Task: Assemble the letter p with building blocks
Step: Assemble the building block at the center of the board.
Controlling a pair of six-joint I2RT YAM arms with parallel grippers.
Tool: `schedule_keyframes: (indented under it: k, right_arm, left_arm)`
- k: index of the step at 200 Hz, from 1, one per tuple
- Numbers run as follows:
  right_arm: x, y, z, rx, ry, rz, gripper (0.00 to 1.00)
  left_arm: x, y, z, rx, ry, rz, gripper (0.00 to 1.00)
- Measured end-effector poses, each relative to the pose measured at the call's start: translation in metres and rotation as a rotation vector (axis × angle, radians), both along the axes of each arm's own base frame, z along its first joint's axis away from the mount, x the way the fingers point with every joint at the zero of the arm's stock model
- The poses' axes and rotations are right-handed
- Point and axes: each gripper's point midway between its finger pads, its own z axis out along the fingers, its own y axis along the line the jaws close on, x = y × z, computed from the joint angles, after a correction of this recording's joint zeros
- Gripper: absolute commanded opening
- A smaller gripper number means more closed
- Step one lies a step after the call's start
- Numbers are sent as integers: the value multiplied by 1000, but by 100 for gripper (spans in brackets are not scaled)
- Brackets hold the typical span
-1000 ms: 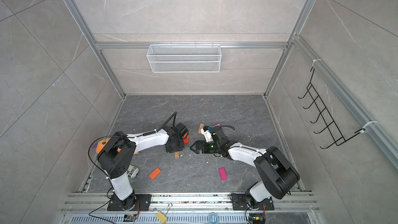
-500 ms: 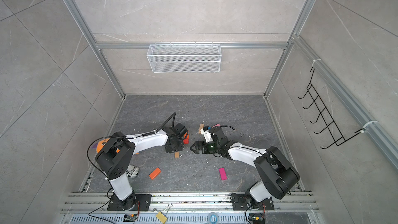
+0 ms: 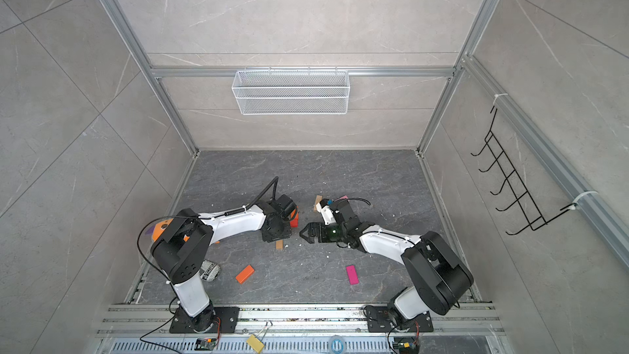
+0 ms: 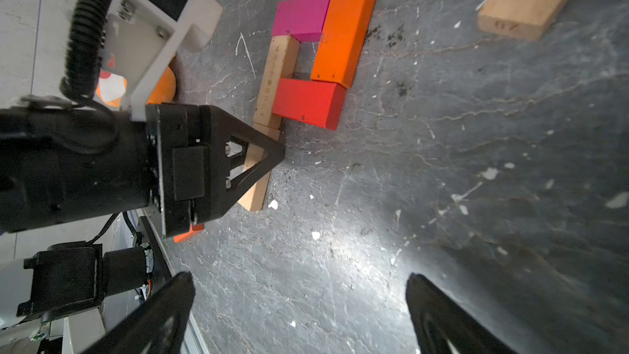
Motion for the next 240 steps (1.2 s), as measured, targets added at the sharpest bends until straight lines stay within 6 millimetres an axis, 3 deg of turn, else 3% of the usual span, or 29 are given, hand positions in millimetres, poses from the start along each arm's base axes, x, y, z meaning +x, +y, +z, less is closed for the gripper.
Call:
schedule_keyframes:
  k: [131,240]
  right_arm:
    - [-2,1,-1,-9,0,3,100]
    - [-3,1,-2,-12,5,8,100]
  left_arm:
    - [1,1,1,38,10,-17,46]
    - [-9,18,4,127,53,-62,47]
